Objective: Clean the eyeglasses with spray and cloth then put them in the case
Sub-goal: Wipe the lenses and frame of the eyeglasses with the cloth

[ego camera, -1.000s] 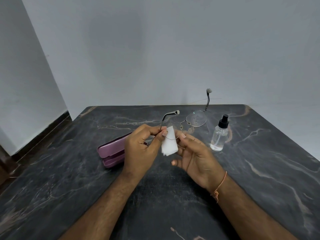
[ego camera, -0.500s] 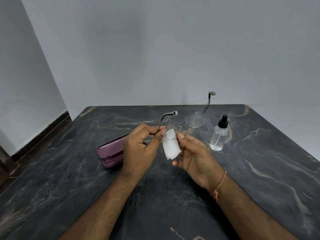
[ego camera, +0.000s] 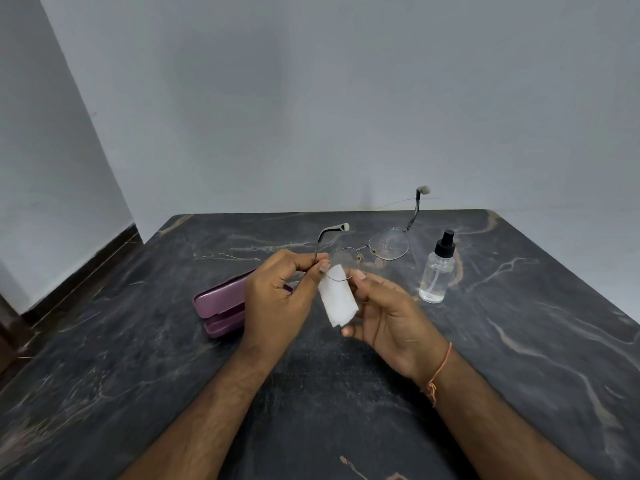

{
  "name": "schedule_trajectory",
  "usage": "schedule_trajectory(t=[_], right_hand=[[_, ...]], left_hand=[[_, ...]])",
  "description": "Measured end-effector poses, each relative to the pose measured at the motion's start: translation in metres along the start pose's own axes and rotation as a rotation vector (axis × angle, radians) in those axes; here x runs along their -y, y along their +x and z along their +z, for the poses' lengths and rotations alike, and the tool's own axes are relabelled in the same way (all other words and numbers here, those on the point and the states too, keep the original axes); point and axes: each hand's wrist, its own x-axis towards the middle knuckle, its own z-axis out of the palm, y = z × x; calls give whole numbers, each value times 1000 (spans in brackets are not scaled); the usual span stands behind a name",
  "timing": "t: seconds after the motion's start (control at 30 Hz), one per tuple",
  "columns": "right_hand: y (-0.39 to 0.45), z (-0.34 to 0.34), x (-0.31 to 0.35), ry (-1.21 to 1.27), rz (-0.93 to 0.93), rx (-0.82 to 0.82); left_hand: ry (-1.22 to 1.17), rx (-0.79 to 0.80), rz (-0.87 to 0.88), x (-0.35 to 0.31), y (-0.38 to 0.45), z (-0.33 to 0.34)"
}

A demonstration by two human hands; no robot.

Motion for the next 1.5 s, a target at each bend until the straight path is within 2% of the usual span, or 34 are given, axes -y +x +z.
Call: schedule_trajectory(t=[0.17, 0.4, 0.57, 0.67, 0.83, 1.13, 1.27, 1.4, 1.5], right_hand=[[1, -1, -1, 23, -74, -87], [-1, -1, 1, 5, -22, 17], [2, -2, 0, 9, -53, -63], [1, -4, 0, 31, -74, -18], [-1, -4, 1, 0, 7, 53], [3, -5, 0, 42, -92, -80], [0, -4, 0, 2, -50, -31], [4, -4, -2, -62, 21, -131], [5, -5, -2, -18, 78, -207]], left_hand=[[1, 1, -3, -1, 1, 1], [3, 20, -5, -1, 0, 1], [12, 5, 4, 0, 1, 0], [16, 23, 7, 0, 0, 1], [-2, 33, 1, 1, 0, 1], [14, 32, 16, -1, 1, 0], [21, 35, 17, 0, 1, -2], [40, 18, 16, 1, 5, -6], [84, 4, 20, 2, 7, -10]])
